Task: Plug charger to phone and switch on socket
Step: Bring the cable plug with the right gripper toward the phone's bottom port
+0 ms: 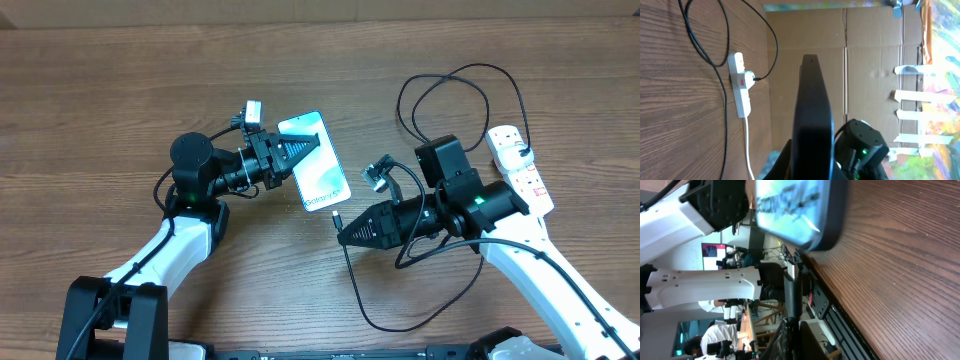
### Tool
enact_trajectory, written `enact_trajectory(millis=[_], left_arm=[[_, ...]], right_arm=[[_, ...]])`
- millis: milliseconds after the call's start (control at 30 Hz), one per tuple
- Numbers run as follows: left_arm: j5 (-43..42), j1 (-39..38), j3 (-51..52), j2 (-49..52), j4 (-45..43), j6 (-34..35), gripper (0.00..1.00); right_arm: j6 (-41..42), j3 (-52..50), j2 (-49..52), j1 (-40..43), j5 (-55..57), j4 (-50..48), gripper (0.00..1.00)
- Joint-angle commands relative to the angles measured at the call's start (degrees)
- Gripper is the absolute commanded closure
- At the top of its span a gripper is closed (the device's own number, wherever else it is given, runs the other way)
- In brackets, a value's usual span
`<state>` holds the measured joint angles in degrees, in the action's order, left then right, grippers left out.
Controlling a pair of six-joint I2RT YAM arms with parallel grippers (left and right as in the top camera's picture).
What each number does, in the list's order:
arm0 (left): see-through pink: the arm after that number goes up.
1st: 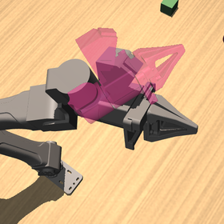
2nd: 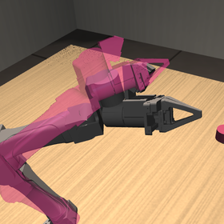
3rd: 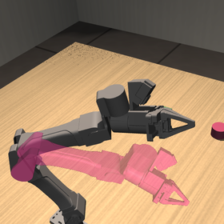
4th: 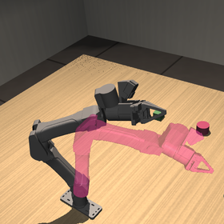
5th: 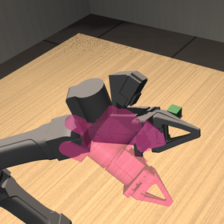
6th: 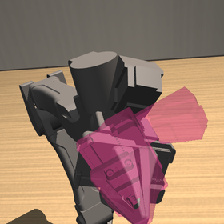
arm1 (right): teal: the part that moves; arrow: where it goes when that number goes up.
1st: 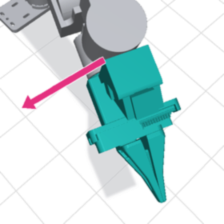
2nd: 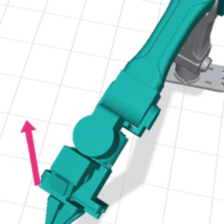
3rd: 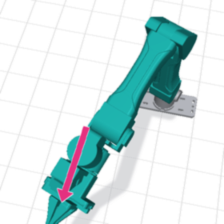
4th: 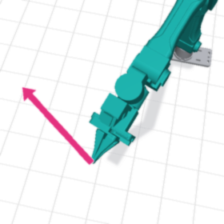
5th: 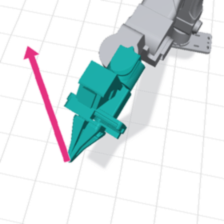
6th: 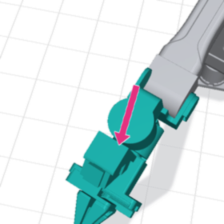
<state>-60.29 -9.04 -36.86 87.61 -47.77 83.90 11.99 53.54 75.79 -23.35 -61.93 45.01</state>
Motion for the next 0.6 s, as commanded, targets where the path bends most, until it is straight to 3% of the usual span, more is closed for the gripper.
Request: enact_trajectory(millis=[0, 567], left_arm=[[-1.7, -0.5, -1.66, -0.11, -0.76, 0.96, 0.96], [-1.7, -0.7, -1.66, -0.11, -0.76, 0.07, 0.96]], right_arm=[[0.31, 0.04, 0.81, -0.15, -0.35, -0.5, 0.96], [0.44, 0.04, 0.79, -0.17, -2.69, -1.42, 0.96]])
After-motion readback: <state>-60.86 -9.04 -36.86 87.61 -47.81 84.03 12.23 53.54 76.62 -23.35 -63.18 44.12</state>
